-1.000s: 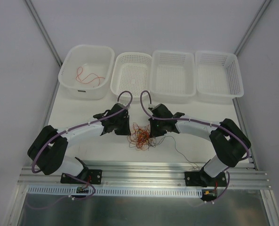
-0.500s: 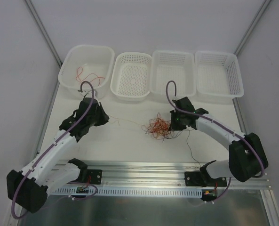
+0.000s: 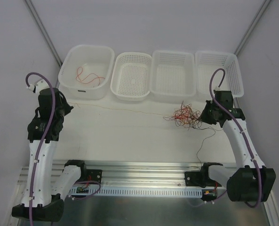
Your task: Untangle the cables
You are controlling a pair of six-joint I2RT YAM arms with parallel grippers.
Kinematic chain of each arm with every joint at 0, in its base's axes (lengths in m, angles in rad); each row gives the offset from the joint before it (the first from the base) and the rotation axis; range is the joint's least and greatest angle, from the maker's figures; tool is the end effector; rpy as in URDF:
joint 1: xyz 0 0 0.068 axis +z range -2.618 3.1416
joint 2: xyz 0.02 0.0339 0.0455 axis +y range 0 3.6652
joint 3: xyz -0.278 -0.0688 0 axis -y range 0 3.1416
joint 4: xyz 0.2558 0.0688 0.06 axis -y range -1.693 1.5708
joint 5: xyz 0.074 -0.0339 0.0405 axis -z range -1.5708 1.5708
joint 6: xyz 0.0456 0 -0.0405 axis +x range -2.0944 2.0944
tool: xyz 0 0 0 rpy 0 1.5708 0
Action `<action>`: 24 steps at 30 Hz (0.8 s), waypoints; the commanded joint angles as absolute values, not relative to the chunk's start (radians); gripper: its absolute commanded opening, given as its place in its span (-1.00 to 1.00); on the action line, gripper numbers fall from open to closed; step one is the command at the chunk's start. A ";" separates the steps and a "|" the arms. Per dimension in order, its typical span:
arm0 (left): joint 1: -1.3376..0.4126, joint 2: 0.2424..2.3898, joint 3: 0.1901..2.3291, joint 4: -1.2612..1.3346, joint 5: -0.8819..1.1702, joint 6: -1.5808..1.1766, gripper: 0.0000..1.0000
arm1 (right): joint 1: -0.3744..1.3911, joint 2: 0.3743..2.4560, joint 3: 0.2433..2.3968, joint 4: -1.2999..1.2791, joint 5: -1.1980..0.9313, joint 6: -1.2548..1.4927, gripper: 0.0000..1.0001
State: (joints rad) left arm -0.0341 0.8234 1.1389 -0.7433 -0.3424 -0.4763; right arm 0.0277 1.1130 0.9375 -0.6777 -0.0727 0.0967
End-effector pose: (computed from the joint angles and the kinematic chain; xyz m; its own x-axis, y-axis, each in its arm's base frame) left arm 0.1624 0.0098 0.4053 -0.2432 -0.4238 -0.8725 -0.4329 0.8524 -0.2934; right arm 0.2379 0.0099 0.2873 -0.7569 0.0754 -0.6492 -0.0023 0.9930 0.1180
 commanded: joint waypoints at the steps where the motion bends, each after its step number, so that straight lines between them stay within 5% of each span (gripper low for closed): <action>1: 0.079 0.827 1.225 -0.813 -0.405 -0.419 -1.00 | -0.003 1.086 0.966 -0.727 -0.077 0.123 -0.99; 10: 0.371 0.893 1.368 -0.838 -0.276 -0.364 -1.00 | -0.094 1.072 0.930 -0.709 -0.096 0.155 -0.99; 24: 0.371 0.887 1.436 -0.788 0.423 -0.380 -1.00 | 0.104 1.198 0.874 -0.620 -0.226 0.127 -0.89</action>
State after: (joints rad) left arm 0.3679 0.8974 1.3663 -0.8150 0.1909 -0.3954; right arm 0.0612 1.1858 0.8764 -0.6598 -0.1848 0.1295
